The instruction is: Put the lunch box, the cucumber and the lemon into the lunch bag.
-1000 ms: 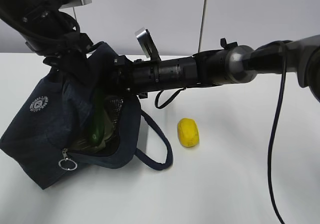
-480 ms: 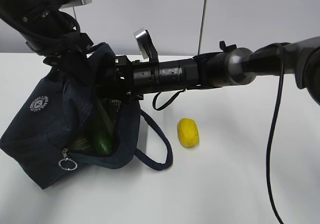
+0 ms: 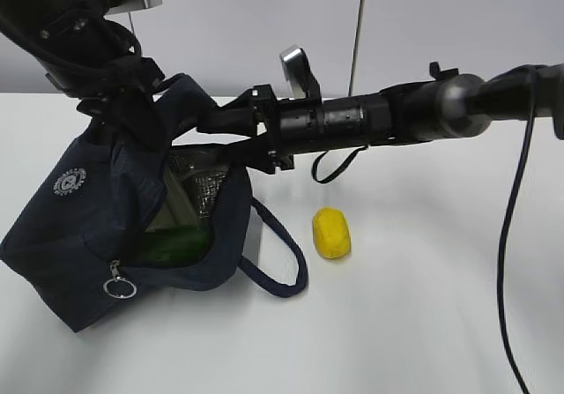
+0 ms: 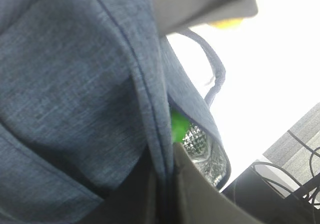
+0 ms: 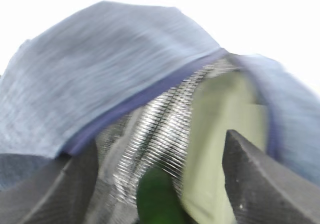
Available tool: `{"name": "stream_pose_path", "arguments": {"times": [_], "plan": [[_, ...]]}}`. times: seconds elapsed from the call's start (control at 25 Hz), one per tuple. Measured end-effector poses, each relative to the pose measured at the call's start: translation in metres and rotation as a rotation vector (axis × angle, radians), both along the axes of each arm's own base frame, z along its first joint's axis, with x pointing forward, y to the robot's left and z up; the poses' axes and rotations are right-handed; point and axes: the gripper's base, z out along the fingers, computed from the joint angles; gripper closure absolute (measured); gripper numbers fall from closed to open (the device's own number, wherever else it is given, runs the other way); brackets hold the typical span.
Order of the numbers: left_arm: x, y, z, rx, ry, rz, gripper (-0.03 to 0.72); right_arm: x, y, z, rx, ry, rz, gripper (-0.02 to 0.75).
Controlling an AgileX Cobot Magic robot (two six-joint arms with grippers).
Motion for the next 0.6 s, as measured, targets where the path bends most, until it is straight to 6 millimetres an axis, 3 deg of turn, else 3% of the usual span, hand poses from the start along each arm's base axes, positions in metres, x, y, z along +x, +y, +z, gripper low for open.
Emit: {"name": "stream_pose_path", "arguments": {"times": [0.12,0.32,0.6], "plan": [[0.000,0.000,0.000,0.000,0.000,0.000,0.691,0.005,-0.026,-0.001,-0.079,0.017,0.004,0.158],[0.000,0.000,0.000,0.000,0.000,0.000,0.691,0.004,-0.060,0.022,-0.231,-0.013,0.026,0.158],[0.000,0.000,0.000,0.000,0.000,0.000,0.691,-0.014,-0.081,0.053,-0.598,-0.021,0.095,0.158]]}}
